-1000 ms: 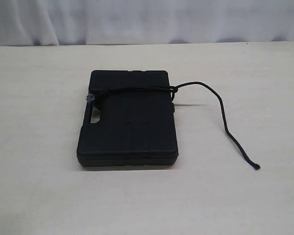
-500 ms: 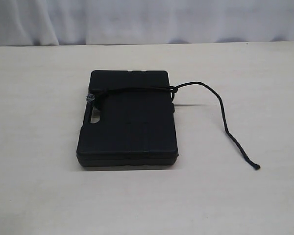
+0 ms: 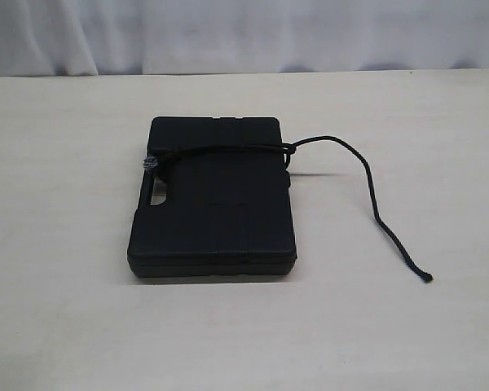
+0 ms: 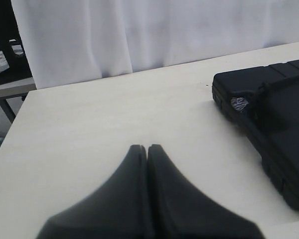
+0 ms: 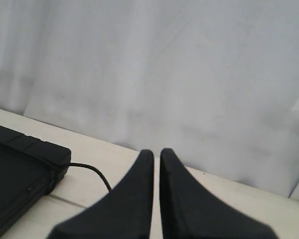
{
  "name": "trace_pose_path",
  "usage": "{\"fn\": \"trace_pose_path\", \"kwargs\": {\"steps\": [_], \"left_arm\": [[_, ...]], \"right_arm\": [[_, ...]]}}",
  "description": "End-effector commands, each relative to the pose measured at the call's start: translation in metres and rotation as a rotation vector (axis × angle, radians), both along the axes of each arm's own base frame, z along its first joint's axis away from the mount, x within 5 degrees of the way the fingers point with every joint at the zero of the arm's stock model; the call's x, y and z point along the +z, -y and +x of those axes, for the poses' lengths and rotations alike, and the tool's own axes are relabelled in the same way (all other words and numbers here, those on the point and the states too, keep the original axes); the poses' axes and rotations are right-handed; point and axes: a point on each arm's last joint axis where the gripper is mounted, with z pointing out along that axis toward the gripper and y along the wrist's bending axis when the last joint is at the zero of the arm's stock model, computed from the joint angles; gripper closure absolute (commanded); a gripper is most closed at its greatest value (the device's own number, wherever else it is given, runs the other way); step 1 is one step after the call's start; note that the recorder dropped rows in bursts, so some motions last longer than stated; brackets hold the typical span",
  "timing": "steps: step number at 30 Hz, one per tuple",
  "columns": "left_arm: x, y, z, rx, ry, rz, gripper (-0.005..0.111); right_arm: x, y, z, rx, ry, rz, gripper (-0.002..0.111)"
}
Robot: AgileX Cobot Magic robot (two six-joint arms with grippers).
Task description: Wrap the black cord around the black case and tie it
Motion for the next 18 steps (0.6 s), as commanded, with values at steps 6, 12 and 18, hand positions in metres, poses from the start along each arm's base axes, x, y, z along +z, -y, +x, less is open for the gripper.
{"fn": "trace_pose_path", "kwargs": {"steps": [6,12,18], "left_arm": [[-0.001,0.000,0.000,0.003,0.003,-0.013,0.107],[-0.001,0.000,0.000,0.003,0.003,-0.013,0.107],[-0.001,0.000,0.000,0.003,0.003,-0.013,0.107]], "right_arm": [[-0.011,0.001,0.000,-0.011,-0.130,0.141,0.104],[-0.026,0.003,-0.001,-0.042,-0.295,0.119,0.104],[-0.031,0.004,-0.002,-0.054,-0.351,0.128,0.104]]}}
